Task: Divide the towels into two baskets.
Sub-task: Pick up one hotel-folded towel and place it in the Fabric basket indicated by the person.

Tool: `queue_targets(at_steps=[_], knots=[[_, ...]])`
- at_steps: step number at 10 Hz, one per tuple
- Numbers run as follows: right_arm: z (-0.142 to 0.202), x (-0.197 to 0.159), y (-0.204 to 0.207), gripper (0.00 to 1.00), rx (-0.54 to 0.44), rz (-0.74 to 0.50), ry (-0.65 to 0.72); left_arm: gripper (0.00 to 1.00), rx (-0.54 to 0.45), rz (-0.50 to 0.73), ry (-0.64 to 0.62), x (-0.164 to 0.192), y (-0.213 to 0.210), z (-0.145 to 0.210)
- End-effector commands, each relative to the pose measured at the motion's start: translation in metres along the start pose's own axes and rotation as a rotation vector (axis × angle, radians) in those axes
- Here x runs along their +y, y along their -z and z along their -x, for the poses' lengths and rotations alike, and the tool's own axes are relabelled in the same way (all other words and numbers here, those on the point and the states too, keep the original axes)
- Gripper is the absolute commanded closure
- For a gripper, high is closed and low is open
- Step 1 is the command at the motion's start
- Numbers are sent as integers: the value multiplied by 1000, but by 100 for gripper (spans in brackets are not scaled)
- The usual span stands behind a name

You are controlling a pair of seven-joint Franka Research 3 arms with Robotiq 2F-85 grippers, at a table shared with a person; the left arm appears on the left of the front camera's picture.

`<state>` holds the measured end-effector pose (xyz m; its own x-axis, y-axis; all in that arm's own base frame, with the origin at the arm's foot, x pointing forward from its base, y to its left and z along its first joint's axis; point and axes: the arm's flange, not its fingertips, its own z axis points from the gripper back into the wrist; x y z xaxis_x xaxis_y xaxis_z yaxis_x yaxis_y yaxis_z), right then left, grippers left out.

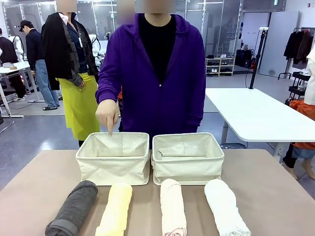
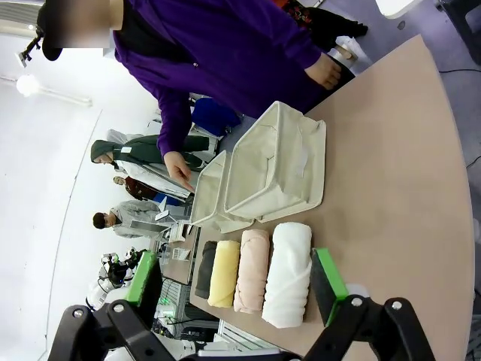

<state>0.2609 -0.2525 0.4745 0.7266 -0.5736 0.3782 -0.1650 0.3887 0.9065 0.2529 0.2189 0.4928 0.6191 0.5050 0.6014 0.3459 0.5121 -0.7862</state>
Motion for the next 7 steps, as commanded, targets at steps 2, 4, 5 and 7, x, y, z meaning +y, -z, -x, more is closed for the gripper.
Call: queue_targets(at_steps=[2,4,5,7], knots=[[0,2,-3,0,4,-6,-11,0,5,10,8,0,-3,0],[0,2,-3,0,4,-6,-11,0,5,10,8,0,-3,0],[0,2,-3,0,4,-6,-11,0,5,10,8,0,-3,0],[0,2,-3,0,4,-6,-11,0,0,0,0,0,0,0]])
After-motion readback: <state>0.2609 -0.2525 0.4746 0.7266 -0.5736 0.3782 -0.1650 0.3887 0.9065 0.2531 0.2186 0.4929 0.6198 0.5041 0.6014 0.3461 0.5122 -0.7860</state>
